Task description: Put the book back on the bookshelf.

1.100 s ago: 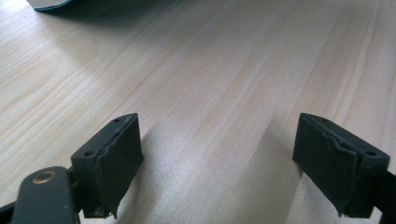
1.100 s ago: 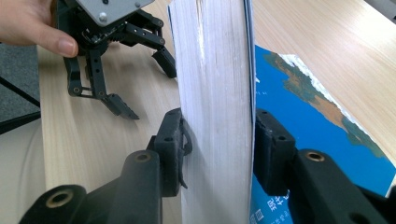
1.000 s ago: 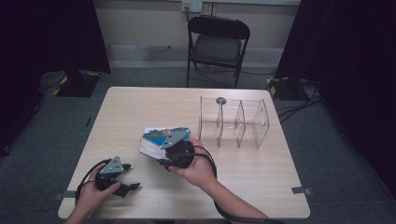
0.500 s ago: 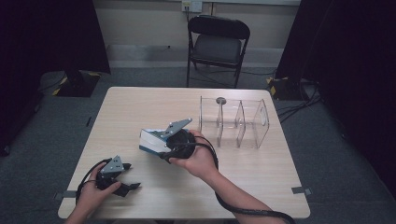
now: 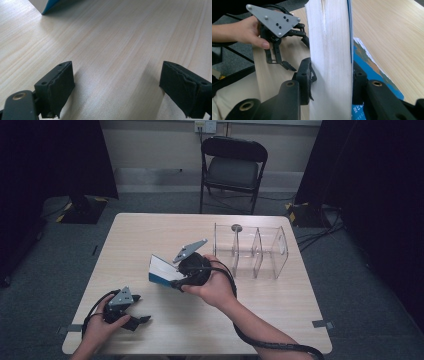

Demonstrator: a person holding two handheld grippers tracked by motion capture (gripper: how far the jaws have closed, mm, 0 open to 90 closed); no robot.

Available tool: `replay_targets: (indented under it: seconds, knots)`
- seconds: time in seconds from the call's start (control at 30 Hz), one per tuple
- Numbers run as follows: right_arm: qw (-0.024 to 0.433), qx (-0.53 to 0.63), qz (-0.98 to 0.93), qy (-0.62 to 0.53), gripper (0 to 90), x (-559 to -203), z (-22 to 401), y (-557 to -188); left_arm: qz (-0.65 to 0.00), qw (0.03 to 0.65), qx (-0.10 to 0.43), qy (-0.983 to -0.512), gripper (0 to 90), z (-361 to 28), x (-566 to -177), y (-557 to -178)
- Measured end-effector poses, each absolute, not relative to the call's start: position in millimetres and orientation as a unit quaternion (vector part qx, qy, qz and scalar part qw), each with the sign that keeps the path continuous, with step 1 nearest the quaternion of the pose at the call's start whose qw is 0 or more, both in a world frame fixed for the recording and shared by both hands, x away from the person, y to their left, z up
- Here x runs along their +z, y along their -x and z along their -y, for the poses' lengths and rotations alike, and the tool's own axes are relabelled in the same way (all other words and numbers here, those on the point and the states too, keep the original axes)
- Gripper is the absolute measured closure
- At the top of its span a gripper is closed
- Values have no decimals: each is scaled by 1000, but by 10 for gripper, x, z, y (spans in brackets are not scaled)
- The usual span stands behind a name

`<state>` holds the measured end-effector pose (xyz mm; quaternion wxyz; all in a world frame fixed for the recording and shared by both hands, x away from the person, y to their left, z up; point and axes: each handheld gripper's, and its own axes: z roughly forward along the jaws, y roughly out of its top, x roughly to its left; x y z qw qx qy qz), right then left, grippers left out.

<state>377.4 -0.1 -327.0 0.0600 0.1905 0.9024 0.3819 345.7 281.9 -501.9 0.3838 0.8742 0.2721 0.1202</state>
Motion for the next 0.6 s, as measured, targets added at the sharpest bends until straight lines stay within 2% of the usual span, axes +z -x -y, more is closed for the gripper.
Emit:
replay_targets:
  seconds: [0.6]
  knots:
    - [16,369,-907,-204,618,-3061,43,-3736,-272,385,117,-874,112,-2818,-5019,-3458]
